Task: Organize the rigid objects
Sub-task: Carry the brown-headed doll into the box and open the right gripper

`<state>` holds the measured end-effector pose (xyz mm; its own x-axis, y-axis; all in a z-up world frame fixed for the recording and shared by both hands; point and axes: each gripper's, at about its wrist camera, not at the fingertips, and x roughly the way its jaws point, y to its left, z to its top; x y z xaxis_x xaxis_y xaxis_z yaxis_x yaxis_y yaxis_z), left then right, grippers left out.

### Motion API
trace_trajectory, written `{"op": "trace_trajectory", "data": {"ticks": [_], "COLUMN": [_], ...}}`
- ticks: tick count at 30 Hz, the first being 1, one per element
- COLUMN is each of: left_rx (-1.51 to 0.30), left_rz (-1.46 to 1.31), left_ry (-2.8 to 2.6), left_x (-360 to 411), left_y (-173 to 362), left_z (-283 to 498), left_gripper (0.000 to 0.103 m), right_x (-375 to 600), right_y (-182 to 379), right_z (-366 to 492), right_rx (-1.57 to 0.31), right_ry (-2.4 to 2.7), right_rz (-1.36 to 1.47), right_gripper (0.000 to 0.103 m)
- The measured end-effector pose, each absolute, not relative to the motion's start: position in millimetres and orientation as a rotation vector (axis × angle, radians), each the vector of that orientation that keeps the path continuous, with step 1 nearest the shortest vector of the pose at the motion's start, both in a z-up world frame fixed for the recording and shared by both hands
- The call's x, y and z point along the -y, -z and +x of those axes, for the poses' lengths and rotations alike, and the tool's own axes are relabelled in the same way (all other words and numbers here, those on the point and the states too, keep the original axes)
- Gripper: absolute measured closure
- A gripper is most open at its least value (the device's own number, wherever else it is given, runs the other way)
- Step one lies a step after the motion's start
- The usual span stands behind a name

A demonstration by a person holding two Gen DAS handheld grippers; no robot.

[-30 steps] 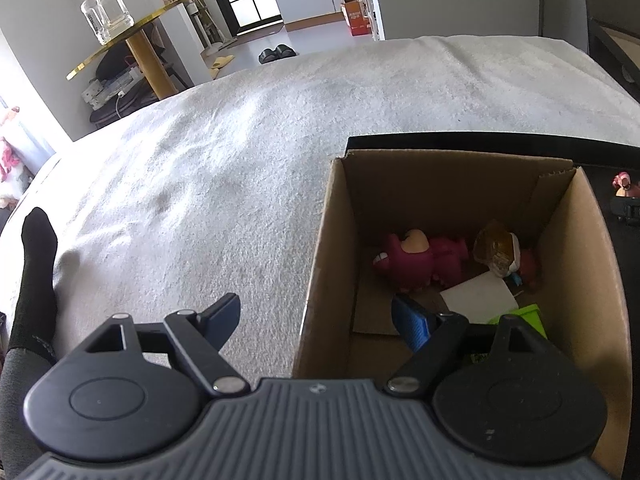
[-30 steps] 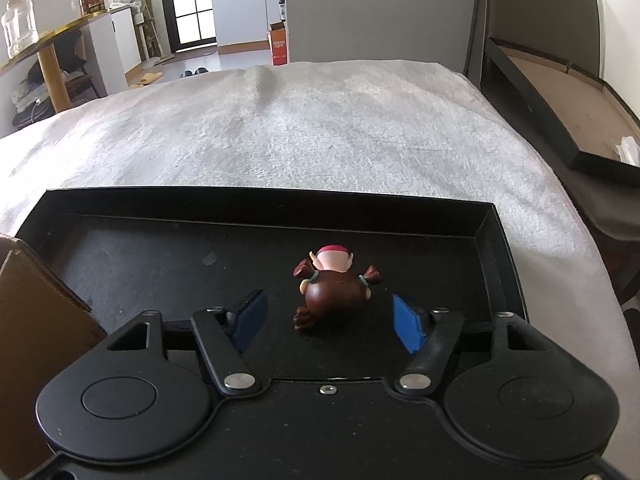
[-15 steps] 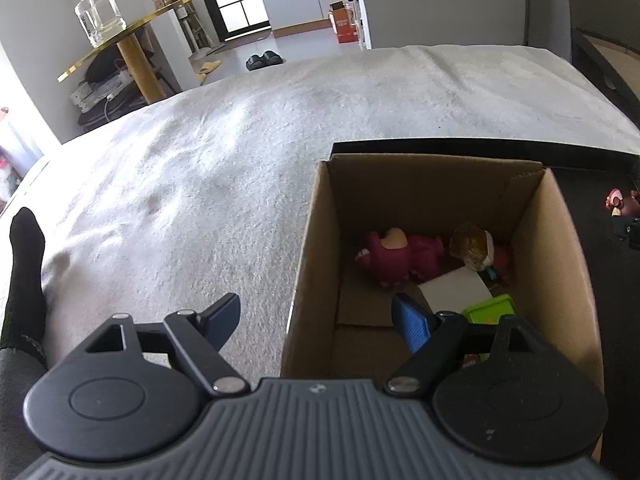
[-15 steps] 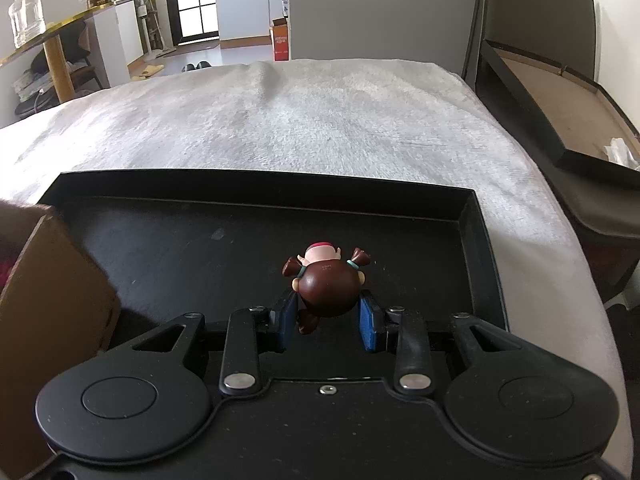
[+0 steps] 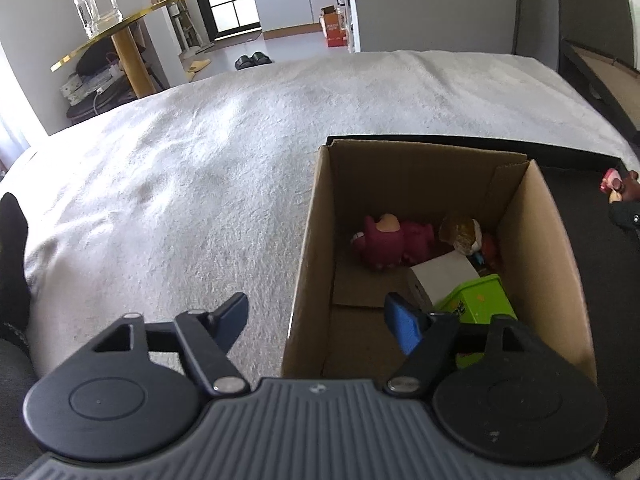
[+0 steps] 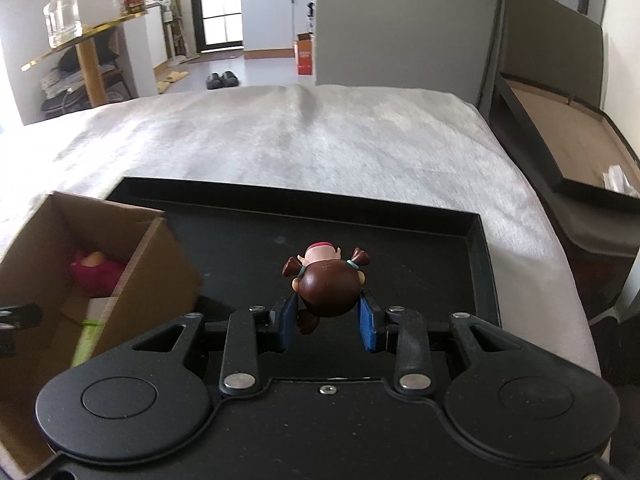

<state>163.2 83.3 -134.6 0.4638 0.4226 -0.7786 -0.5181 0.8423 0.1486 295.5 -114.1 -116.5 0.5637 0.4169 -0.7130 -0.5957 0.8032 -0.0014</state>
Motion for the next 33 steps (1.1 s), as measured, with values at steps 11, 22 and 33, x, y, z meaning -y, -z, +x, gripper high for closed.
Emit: {"op": "trace_trajectory", "data": {"ticks": [11,22,33], "left_rx": [-0.906,-0.873,-0.857], "left_rz": [-0.149,-0.167,-0.194], "left_ry": [-0.541,-0.552,-0.536], "left_x": [-84.1,-90.1,-93.0], "left_y": [134.9,134.2,133.4], "left_z": [149.3,140.0,134.0], "left_gripper": [0.073,0.092,0.092], "right_x": [92.2,69.5,51.0], "right_y": [82.4,72.0,71.8], "right_z": [265.1,234.6,208.9], "right_rx": [-0.701,-0.677,-0.674], "right_ry": [-0.675,-0.745,-0.808], "right_rz": [-0.284,-0.321,-0.360], "right_gripper": [0.071,0.071,0.071]}}
